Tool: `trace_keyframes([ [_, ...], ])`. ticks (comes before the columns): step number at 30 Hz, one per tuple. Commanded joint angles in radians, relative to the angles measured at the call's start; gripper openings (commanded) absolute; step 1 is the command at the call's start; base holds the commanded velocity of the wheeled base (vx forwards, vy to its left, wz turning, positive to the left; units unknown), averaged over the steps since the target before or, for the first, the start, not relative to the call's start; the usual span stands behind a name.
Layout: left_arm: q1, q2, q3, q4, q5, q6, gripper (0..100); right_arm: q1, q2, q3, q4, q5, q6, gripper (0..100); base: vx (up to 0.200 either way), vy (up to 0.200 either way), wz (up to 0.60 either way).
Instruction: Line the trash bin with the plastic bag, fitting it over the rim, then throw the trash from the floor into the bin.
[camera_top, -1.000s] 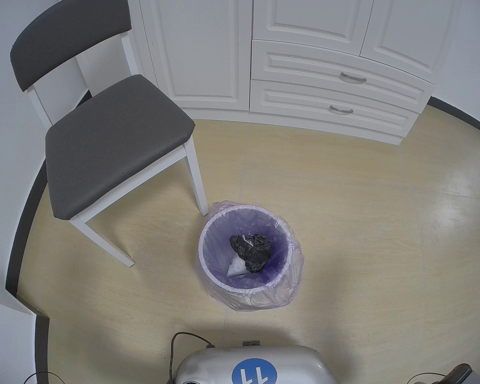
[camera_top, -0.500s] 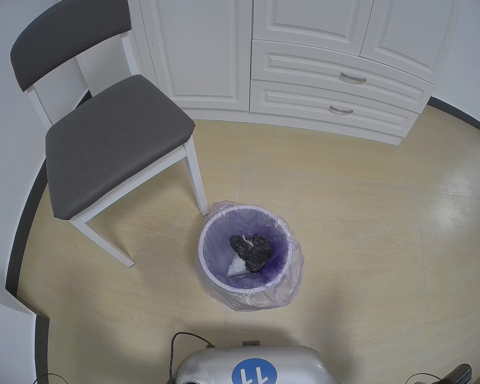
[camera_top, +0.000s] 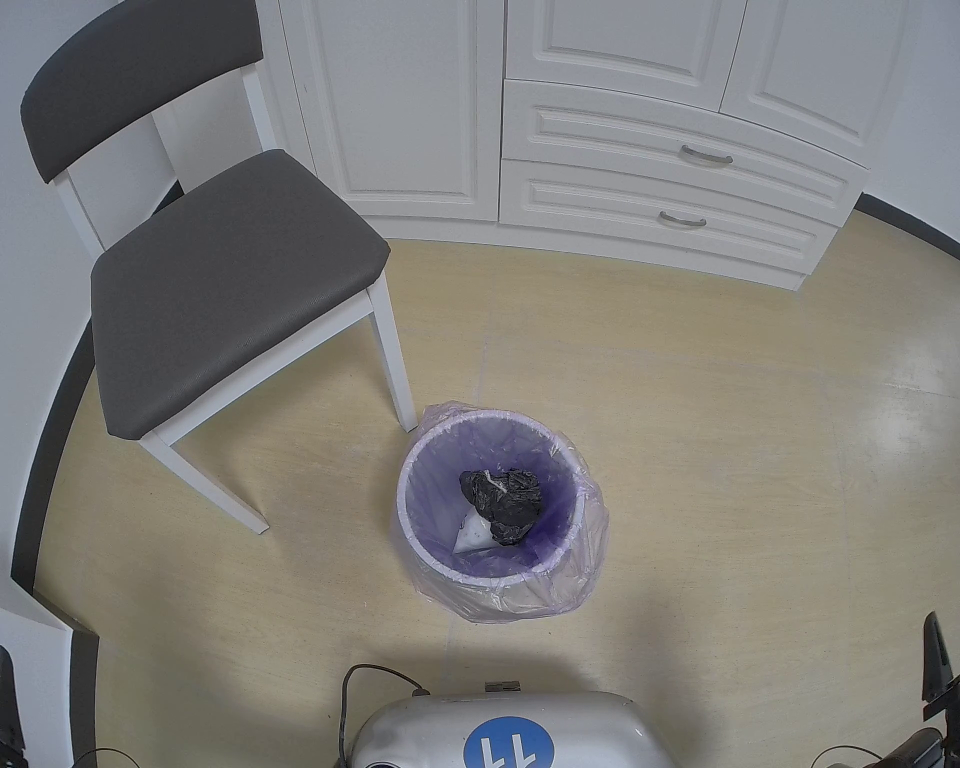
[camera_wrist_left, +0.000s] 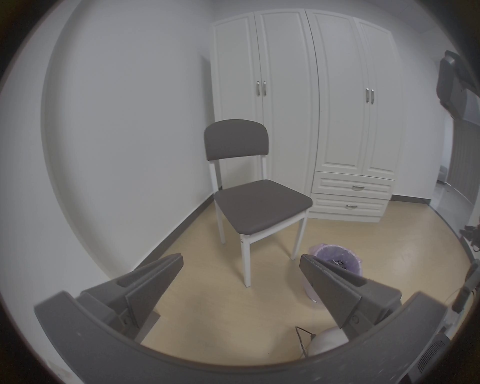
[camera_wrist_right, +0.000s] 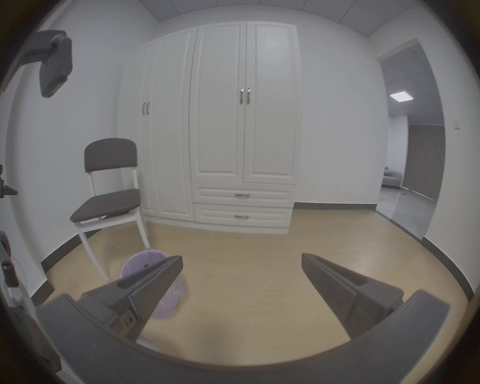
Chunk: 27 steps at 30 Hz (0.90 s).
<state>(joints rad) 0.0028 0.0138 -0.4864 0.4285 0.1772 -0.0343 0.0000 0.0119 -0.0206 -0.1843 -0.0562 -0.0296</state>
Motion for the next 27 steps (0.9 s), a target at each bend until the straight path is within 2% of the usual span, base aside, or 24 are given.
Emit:
trace_keyframes([
  [1, 0.0, -0.014, 0.068, -0.036, -0.036, 0.002, 100, 0.0, -0.012, 0.021, 0.057, 0.029, -0.007, 100, 0.0, 0.0, 0.0],
  [4, 0.0, -0.014, 0.127, -0.085, -0.036, 0.001, 100, 0.0, -0.012, 0.021, 0.121, 0.036, -0.012, 100, 0.0, 0.0, 0.0],
  [13, 0.0, -0.012, 0.276, -0.212, -0.068, 0.011, 100, 0.0, -0.012, 0.021, 0.12, 0.055, -0.047, 100, 0.0, 0.0, 0.0],
  [14, 0.0, -0.012, 0.302, -0.237, -0.09, 0.014, 100, 0.0, -0.012, 0.021, 0.121, 0.111, -0.053, 100, 0.0, 0.0, 0.0],
  [15, 0.0, -0.012, 0.305, -0.241, -0.093, 0.016, 100, 0.0, -0.012, 0.021, 0.121, 0.121, -0.053, 100, 0.0, 0.0, 0.0],
  [16, 0.0, -0.012, 0.324, -0.255, -0.105, 0.033, 100, 0.0, -0.012, 0.021, 0.123, 0.162, -0.053, 100, 0.0, 0.0, 0.0],
  [18, 0.0, -0.011, 0.339, -0.267, -0.108, 0.056, 100, 0.0, -0.012, 0.021, 0.131, 0.183, -0.055, 100, 0.0, 0.0, 0.0],
  [22, 0.0, -0.011, 0.387, -0.321, -0.11, 0.085, 100, 0.0, -0.012, 0.021, 0.135, 0.18, -0.095, 100, 0.0, 0.0, 0.0],
  [27, -0.001, -0.011, 0.456, -0.415, -0.111, 0.076, 100, 0.0, -0.012, 0.021, 0.135, 0.168, -0.075, 100, 0.0, 0.0, 0.0],
])
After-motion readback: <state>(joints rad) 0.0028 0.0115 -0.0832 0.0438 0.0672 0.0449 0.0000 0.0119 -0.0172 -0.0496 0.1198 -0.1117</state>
